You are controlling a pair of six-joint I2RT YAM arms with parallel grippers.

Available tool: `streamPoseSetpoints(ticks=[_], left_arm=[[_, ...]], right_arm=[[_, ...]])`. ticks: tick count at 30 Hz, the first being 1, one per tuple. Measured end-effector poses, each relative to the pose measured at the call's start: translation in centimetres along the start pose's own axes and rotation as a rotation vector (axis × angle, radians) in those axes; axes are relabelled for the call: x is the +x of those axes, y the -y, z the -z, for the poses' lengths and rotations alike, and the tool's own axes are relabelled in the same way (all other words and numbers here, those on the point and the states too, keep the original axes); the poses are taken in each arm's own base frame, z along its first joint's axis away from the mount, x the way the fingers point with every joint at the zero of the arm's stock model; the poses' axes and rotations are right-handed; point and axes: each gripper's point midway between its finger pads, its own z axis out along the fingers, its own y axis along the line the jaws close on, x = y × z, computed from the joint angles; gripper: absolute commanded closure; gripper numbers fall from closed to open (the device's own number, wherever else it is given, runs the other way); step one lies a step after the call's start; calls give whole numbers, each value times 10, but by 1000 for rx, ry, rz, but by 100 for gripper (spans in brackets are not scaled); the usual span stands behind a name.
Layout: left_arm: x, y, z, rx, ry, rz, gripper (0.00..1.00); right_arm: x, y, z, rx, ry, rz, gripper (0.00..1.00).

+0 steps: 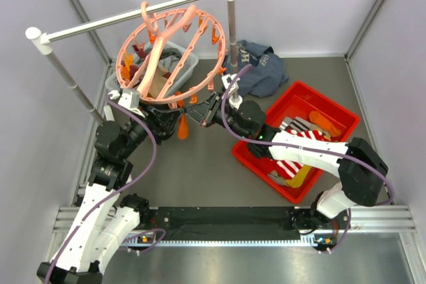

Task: Clip the socks to the hanger
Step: Clamp the sock onto the hanger, then open the clamp at the hanger.

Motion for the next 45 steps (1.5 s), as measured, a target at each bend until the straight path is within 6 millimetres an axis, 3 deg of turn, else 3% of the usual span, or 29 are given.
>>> streamPoseSetpoints(ticks=[5, 8, 9, 12, 16, 20, 25, 30, 38, 45], left_arm=[[1, 1, 0, 2, -3, 3, 22], [1, 2, 1, 5, -4, 8, 17], [1, 2, 1, 5, -3, 10, 16], [1, 3, 2, 7, -4, 22, 13], [-4, 6, 6, -6, -13, 35, 11], [-21, 11, 13, -29, 6, 31, 9], [-39, 14, 27, -76, 34, 26, 6], [-45, 11, 41, -142, 31, 21, 5], [-51, 7, 63, -227, 22, -8, 8], [-58, 20, 74, -201, 18, -7, 9]], right_arm=[[0, -2, 0, -7, -3, 4, 95], [1, -2, 0, -10, -7, 13, 86], [1, -2, 0, -11, -8, 18, 77], [1, -1, 0, -12, -10, 39, 62], [3, -1, 0, -16, -15, 63, 49], [8, 4, 6, -15, -25, 105, 38], [22, 18, 24, -10, -64, 199, 32], [25, 14, 38, -62, -80, 309, 31], [12, -13, 40, -185, -28, 419, 31], [-9, -20, 41, -237, 25, 448, 31]])
